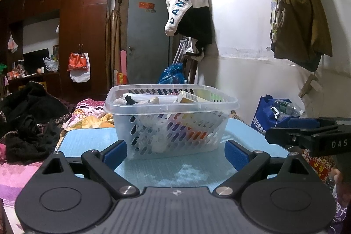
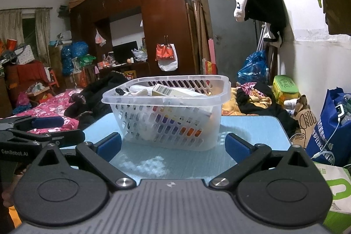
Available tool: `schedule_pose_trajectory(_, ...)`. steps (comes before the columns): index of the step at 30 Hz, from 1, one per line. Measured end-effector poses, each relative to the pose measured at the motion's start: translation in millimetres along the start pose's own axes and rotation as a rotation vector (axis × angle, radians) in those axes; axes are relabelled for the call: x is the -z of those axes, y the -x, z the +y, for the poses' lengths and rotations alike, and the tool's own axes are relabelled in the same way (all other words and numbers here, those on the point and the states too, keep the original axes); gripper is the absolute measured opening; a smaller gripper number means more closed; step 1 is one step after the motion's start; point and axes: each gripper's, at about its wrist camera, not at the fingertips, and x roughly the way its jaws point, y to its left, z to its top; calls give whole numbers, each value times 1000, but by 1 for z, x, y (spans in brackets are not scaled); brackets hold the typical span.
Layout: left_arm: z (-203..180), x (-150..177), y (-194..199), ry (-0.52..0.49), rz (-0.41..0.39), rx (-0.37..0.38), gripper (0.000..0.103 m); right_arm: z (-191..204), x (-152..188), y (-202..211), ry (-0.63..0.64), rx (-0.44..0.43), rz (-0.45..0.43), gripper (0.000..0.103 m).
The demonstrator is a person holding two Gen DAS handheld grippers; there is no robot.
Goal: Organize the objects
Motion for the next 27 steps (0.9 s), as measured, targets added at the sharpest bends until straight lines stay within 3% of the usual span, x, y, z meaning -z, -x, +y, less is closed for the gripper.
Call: schedule_pose_trajectory(27,-4,2,-2,-9,6,4,97,1,3,-3,19,4,8,103)
